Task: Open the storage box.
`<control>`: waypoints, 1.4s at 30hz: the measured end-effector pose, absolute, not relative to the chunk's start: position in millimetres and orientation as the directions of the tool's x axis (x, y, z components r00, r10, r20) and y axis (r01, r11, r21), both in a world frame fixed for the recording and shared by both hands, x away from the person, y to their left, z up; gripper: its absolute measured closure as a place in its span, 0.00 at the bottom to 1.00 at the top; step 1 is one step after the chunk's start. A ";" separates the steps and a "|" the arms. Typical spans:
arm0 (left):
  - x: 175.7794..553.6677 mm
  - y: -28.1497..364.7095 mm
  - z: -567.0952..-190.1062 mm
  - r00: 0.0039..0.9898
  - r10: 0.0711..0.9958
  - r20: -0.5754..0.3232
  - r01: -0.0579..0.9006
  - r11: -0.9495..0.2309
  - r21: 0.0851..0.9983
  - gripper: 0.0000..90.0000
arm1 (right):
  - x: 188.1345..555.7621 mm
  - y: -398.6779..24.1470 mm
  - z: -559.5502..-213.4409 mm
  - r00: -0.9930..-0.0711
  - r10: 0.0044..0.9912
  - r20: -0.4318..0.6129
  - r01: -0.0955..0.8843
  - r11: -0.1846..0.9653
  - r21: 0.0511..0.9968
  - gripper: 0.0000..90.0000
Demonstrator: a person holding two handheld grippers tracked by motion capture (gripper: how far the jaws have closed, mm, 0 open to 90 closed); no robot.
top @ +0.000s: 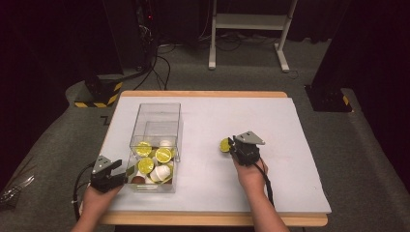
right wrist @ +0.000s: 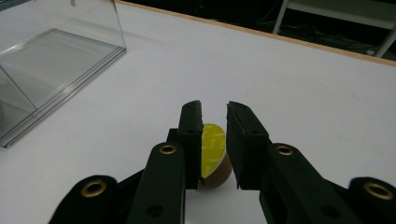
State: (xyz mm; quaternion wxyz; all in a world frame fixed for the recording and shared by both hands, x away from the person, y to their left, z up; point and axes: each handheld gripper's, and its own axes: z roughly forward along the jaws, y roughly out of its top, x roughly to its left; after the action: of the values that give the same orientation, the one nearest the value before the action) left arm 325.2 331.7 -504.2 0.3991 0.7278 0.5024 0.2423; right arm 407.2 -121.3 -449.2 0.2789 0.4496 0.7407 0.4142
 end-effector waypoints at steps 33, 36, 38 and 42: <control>321.7 337.2 -500.6 0.393 0.916 -0.076 0.521 -0.154 0.840 0.49 | 358.1 -69.4 -446.9 -0.601 0.799 -0.027 0.354 0.296 0.887 0.74; 319.8 340.2 -497.3 0.406 0.911 -0.077 0.513 -0.157 0.844 0.50 | 355.0 -65.5 -447.5 -0.611 0.792 -0.026 0.352 0.301 0.886 0.73; 318.2 342.2 -494.0 0.411 0.908 -0.078 0.504 -0.155 0.850 0.51 | 353.4 -63.1 -447.9 -0.618 0.786 -0.026 0.349 0.304 0.886 0.72; 314.2 347.4 -486.6 0.416 0.904 -0.098 0.488 -0.131 0.863 0.54 | 350.5 -57.3 -448.0 -0.635 0.772 -0.026 0.344 0.314 0.885 0.71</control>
State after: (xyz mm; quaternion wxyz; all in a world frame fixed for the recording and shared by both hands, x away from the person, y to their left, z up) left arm 314.2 347.4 -486.6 0.4445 0.7145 0.4869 0.2340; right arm 350.5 -57.3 -448.0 0.2309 0.3591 0.7769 0.4629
